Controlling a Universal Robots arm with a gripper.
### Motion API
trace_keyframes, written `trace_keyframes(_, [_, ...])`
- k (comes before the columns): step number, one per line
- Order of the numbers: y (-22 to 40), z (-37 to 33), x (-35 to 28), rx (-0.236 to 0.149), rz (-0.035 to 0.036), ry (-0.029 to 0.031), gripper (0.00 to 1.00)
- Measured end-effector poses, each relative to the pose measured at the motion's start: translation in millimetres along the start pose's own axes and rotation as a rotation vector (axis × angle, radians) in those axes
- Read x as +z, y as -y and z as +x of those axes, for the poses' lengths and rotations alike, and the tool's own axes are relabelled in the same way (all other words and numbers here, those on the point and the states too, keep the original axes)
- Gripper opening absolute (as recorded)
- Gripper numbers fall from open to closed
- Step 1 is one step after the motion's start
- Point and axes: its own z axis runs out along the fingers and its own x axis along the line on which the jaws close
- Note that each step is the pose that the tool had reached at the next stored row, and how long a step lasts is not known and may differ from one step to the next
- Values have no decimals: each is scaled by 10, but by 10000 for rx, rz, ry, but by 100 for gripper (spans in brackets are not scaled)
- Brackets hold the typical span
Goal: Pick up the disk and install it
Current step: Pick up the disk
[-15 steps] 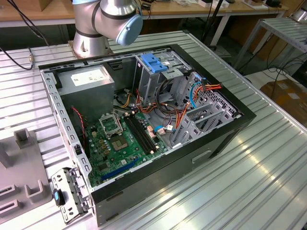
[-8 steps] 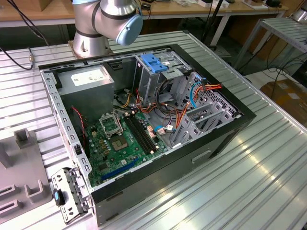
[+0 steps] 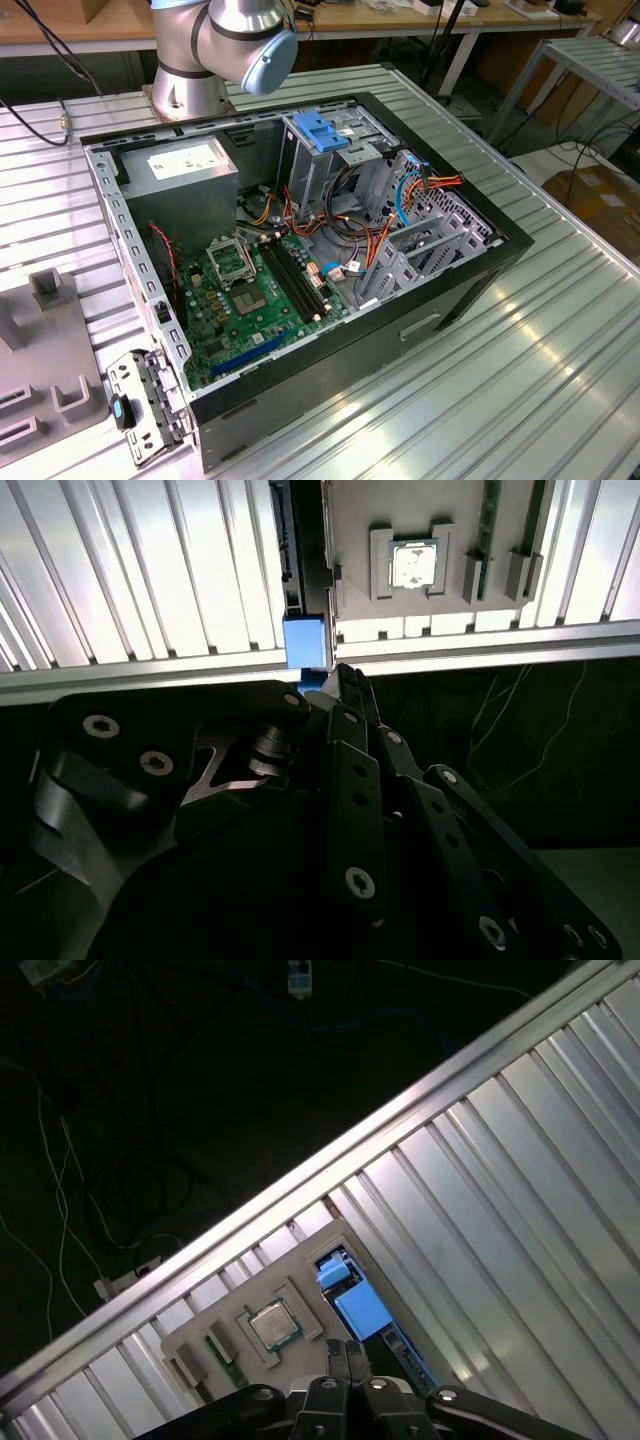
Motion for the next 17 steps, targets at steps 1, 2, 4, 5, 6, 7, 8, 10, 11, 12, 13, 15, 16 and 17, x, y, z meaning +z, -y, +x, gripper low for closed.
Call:
trace_keyframes(1, [0, 0, 0, -47, 2, -1, 11])
trace_keyframes(2, [0, 0, 0, -139, 6, -3, 11])
trace_keyframes(4, [0, 0, 0, -274, 16, -1, 11])
trace_keyframes(5, [0, 0, 1, -368, 22, -1, 11])
trace_keyframes(6, [0, 0, 0, -453, 25, -3, 11])
trace_keyframes(7, [0, 0, 0, -546, 29, -6, 11])
trace_keyframes(8, [0, 0, 1, -710, 35, -11, 11])
trace_keyframes(10, [0, -1, 8, -1307, 146, 35, 11])
trace_keyframes(11, [0, 0, 10, -1471, 178, 49, 11])
trace_keyframes(12, [0, 0, 12, -1671, 219, 67, 11])
trace_keyframes(13, [0, -1, 14, -1942, 287, 97, 11])
trace_keyframes(15, [0, -1, 16, -2248, 362, 130, 11])
trace_keyframes(16, [1, -1, 17, -2438, 399, 145, 17])
trace_keyframes(17, [1, -1, 19, -2592, 411, 150, 17])
